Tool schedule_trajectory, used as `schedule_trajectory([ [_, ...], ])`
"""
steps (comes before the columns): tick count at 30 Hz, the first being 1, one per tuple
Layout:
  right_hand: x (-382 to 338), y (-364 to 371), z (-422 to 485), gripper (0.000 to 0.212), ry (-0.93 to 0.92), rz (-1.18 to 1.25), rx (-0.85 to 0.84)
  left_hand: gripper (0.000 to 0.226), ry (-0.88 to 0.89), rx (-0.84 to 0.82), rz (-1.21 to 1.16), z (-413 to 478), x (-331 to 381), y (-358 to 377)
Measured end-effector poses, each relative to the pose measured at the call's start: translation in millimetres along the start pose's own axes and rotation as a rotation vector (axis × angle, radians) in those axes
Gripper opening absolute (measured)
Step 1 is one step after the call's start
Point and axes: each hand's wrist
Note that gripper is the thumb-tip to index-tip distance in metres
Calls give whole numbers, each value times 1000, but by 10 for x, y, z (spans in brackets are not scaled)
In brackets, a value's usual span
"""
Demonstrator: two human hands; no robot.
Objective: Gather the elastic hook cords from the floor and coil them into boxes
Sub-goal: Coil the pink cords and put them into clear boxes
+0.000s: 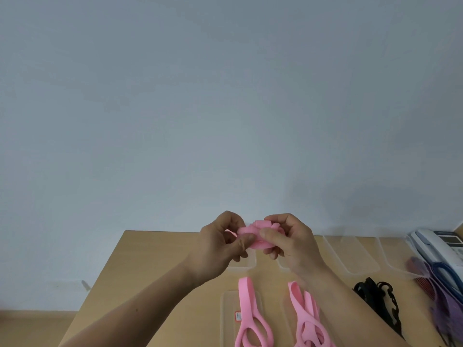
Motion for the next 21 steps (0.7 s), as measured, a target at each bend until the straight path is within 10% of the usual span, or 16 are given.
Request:
schedule_trajectory([
  [14,72,152,29,21,60,45,73,21,845,310,819,114,-126,-69],
  [21,40,69,44,24,-96,-118,-68,34,34,46,178,61,-4,-46],
])
Point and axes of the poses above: each hand's wrist, its own z-axis towards the middle knuckle, its own y-axis out of the palm, x = y × z, and after that the axes turned 7 degrees about -y, right-handed
